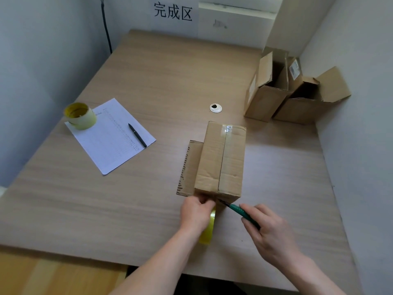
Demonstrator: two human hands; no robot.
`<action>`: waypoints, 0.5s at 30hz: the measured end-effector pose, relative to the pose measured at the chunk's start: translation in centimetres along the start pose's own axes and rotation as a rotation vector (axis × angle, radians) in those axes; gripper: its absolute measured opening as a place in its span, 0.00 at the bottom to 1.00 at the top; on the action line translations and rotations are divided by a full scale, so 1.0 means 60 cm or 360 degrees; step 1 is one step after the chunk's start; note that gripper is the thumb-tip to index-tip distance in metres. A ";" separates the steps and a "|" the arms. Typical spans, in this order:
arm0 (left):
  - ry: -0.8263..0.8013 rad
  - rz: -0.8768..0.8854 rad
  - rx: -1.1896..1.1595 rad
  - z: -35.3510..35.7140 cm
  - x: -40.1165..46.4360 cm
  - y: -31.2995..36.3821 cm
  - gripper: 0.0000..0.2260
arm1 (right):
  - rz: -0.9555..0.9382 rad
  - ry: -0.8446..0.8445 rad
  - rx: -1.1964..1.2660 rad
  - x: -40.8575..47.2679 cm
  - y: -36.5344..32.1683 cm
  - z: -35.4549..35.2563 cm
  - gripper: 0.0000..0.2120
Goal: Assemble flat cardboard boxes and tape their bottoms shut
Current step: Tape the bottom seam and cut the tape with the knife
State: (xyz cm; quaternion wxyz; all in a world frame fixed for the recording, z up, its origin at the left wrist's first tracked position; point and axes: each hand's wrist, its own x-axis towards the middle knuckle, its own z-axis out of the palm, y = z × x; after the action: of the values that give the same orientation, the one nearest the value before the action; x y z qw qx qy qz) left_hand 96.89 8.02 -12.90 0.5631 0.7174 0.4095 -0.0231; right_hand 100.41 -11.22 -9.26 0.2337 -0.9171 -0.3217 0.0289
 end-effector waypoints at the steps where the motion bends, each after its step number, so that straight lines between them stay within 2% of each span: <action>1: 0.0025 -0.0017 -0.0015 -0.001 -0.001 0.003 0.09 | -0.0010 0.0003 -0.0020 0.002 -0.001 0.000 0.16; 3: 0.0044 -0.0056 -0.0032 0.000 -0.003 0.009 0.13 | -0.0014 0.0006 -0.0050 0.006 -0.003 -0.002 0.16; 6: -0.0005 -0.0105 0.0065 0.005 -0.012 0.009 0.24 | -0.0002 0.0020 -0.0086 0.016 -0.005 -0.005 0.15; 8: -0.0066 -0.0119 0.0059 0.009 -0.017 -0.001 0.26 | 0.0024 0.0014 -0.0065 0.023 -0.003 -0.008 0.14; 12: -0.0210 -0.0068 -0.0031 0.009 -0.024 -0.019 0.15 | -0.0031 -0.0039 0.0180 -0.002 0.029 -0.005 0.14; 15: -0.0343 0.0007 -0.0080 -0.002 -0.030 -0.015 0.06 | 0.0208 0.0081 0.0236 -0.053 0.087 0.012 0.14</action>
State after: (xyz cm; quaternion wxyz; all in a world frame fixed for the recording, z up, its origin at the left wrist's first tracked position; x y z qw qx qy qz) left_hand 95.09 7.11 -12.68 0.6218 0.6973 0.3455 -0.0884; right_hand 100.78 -16.42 -12.54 0.3065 -0.9168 -0.2522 0.0445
